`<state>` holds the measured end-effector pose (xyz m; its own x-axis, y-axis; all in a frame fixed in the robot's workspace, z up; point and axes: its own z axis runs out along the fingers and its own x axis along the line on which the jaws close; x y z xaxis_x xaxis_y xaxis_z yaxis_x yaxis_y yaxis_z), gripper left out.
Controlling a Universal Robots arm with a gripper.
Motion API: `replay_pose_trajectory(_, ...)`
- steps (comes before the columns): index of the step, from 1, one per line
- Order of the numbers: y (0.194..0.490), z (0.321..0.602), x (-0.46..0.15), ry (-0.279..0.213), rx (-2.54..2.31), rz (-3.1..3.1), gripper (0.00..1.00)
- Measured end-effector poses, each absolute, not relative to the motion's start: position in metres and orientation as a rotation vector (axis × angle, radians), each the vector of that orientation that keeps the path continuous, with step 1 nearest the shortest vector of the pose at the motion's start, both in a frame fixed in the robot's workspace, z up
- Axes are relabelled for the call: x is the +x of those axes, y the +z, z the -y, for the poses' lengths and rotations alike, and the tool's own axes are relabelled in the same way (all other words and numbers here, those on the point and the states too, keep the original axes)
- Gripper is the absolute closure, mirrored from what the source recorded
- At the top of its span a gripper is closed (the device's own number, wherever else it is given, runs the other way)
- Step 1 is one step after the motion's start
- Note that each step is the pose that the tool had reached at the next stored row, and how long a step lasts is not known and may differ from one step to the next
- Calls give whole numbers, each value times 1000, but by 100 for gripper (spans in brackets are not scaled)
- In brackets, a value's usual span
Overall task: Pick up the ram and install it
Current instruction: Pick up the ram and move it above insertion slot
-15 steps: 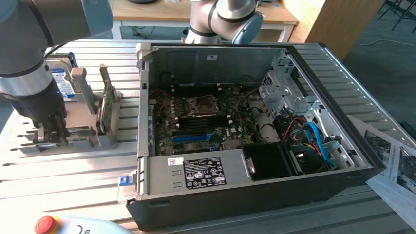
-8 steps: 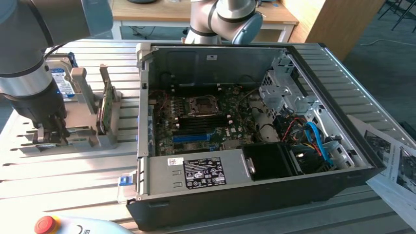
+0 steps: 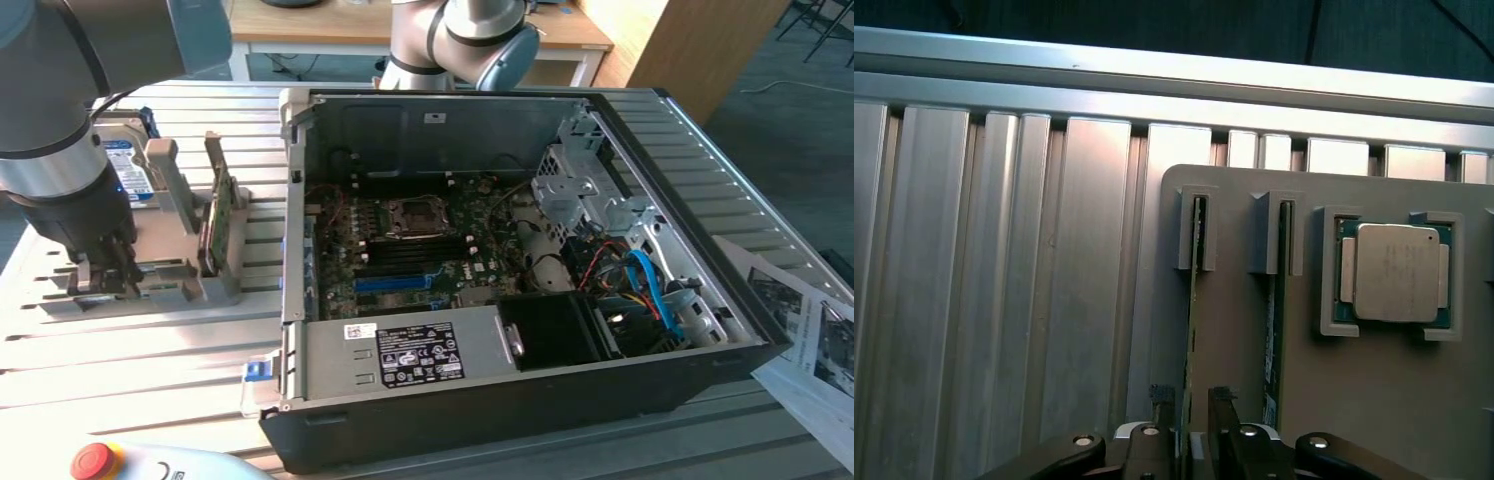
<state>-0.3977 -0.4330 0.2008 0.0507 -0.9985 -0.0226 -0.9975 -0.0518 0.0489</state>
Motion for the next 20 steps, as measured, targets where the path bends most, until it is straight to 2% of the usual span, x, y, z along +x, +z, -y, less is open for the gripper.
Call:
replay_pose_trajectory(1,201,433,-398,-78,2263,2149,73)
replay_pose_trajectory(2,201,433,-398,-78,2262,2149,80)
replay_pose_trajectory(20,201,433,-396,-78,2263,2149,80)
